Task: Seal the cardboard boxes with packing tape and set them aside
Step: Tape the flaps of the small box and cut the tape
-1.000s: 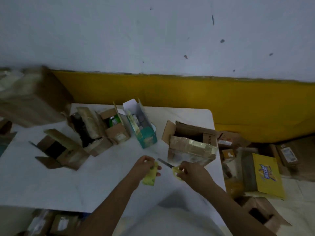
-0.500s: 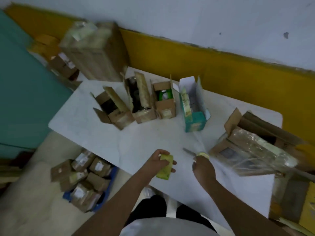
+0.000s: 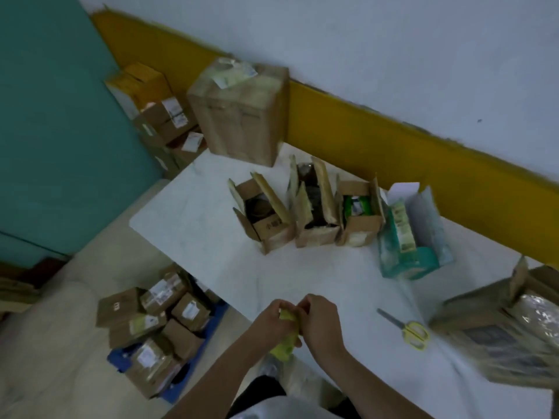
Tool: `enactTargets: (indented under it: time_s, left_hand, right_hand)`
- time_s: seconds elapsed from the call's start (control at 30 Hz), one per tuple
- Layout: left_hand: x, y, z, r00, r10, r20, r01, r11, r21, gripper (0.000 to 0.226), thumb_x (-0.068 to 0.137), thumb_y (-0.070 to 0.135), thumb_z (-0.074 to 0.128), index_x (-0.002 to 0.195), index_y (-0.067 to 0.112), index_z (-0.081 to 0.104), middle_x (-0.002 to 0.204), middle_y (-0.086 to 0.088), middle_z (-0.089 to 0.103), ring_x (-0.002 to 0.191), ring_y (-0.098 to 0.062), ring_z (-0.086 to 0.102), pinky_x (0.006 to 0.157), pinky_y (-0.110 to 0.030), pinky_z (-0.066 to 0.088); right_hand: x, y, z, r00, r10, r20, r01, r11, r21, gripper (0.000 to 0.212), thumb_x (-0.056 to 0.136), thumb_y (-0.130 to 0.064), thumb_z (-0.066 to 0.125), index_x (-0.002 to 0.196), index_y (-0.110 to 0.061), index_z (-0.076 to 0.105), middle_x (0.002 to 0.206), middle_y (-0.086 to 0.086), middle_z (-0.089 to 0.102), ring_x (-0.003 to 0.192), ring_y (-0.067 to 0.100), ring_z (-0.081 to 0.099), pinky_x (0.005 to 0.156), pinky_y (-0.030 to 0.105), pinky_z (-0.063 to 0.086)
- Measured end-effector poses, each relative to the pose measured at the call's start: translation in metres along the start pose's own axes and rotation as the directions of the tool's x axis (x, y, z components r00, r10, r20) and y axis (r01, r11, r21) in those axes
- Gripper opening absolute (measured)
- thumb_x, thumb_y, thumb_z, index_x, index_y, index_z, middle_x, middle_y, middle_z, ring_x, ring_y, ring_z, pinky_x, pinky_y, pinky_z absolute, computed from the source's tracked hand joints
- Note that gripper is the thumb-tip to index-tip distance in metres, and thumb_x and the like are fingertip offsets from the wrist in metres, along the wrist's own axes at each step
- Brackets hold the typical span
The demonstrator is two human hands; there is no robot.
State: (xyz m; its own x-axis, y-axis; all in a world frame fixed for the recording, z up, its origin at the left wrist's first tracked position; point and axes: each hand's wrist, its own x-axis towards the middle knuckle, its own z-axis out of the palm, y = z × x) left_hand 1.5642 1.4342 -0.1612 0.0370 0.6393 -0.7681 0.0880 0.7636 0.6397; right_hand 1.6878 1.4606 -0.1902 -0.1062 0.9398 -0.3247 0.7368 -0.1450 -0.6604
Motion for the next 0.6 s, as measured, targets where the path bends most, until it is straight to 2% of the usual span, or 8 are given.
enactTargets:
  time_s: [0.07,0.13,0.23,0.3,0.43,0.47,0.53,0.6]
  left_hand:
    - [-0.001,-0.015,-0.022,0.999,-0.002,-0.032,0.003,0.998,0.056,0.077,0.079,0.037,0.071,0.144,0.018,0.035,0.126,-0.008,0.061,0.099,-0.018,0.067,0.091,-0.032,0.054]
    - [-0.004,-0.029,-0.043,1.0,-0.009,-0.013,0.01,0.993,0.118,0.115,0.069,0.055,0.07,0.156,0.023,0.002,0.151,-0.004,0.038,0.128,-0.017,0.049,0.106,-0.028,0.042]
    - [0.003,-0.054,-0.061,0.999,-0.051,-0.019,0.054,0.976,0.21,0.105,0.086,0.043,0.066,0.154,0.024,-0.011,0.157,-0.007,0.027,0.136,-0.021,0.041,0.106,-0.025,0.039]
    - [0.009,-0.068,-0.065,0.996,-0.058,-0.069,0.074,0.964,0.254,0.103,0.086,0.041,0.066,0.152,0.026,-0.011,0.156,-0.009,0.031,0.125,-0.018,0.049,0.1,-0.026,0.046]
    - [0.022,-0.082,-0.062,0.988,-0.107,-0.108,0.13,0.964,0.233,0.084,0.101,0.027,0.051,0.152,0.002,-0.011,0.138,-0.017,0.053,0.083,-0.008,0.053,0.055,-0.001,0.041]
    - [0.027,-0.082,-0.06,0.988,-0.112,-0.108,0.134,0.964,0.228,0.082,0.101,0.026,0.05,0.151,0.0,-0.01,0.136,-0.017,0.055,0.086,-0.009,0.055,0.056,-0.001,0.042]
    - [0.045,-0.094,-0.058,0.984,-0.125,-0.124,0.152,0.958,0.244,0.087,0.1,0.031,0.052,0.152,0.001,-0.012,0.14,-0.016,0.051,0.107,-0.018,0.059,0.079,-0.011,0.049]
    - [0.063,-0.104,-0.059,0.974,-0.16,-0.157,0.195,0.951,0.24,0.091,0.099,0.035,0.052,0.151,-0.001,-0.014,0.151,-0.017,0.038,0.13,-0.026,0.047,0.097,-0.023,0.04]
  right_hand:
    - [-0.003,-0.008,0.023,0.999,0.004,0.033,-0.004,1.0,0.016,0.017,0.089,-0.018,0.062,0.071,-0.017,0.06,0.071,-0.005,0.061,0.066,0.004,0.058,0.058,0.019,0.047]
    - [-0.008,-0.013,0.042,0.996,-0.026,0.082,0.025,0.999,0.023,0.019,0.09,-0.016,0.061,0.072,-0.014,0.059,0.072,-0.004,0.06,0.068,0.004,0.057,0.059,0.016,0.045]
    - [-0.012,-0.015,0.062,0.991,-0.059,0.121,0.057,0.998,0.017,0.019,0.09,-0.01,0.061,0.072,-0.01,0.059,0.075,-0.002,0.058,0.069,0.002,0.053,0.059,0.011,0.039]
    - [-0.012,-0.012,0.073,0.992,-0.064,0.105,0.063,0.998,0.019,0.021,0.089,-0.007,0.063,0.069,-0.014,0.058,0.074,-0.004,0.058,0.069,0.0,0.052,0.061,0.009,0.038]
    - [0.0,0.008,0.09,0.997,-0.052,0.057,0.05,0.998,0.03,0.016,0.086,-0.008,0.07,0.072,-0.01,0.061,0.075,-0.002,0.061,0.072,0.009,0.056,0.064,0.008,0.038]
    - [0.005,0.014,0.093,0.998,-0.035,0.047,0.033,0.999,0.029,0.015,0.086,-0.009,0.071,0.073,-0.009,0.063,0.076,-0.001,0.062,0.072,0.011,0.056,0.065,0.007,0.038]
    - [0.015,0.027,0.104,0.999,0.009,0.046,-0.011,0.999,0.037,0.014,0.086,-0.011,0.071,0.075,-0.008,0.064,0.077,0.0,0.062,0.073,0.013,0.057,0.065,0.007,0.037]
    - [0.022,0.037,0.118,0.998,0.002,0.056,-0.003,1.0,0.016,0.015,0.087,-0.011,0.07,0.074,-0.01,0.063,0.076,-0.002,0.06,0.074,0.013,0.056,0.065,0.011,0.036]
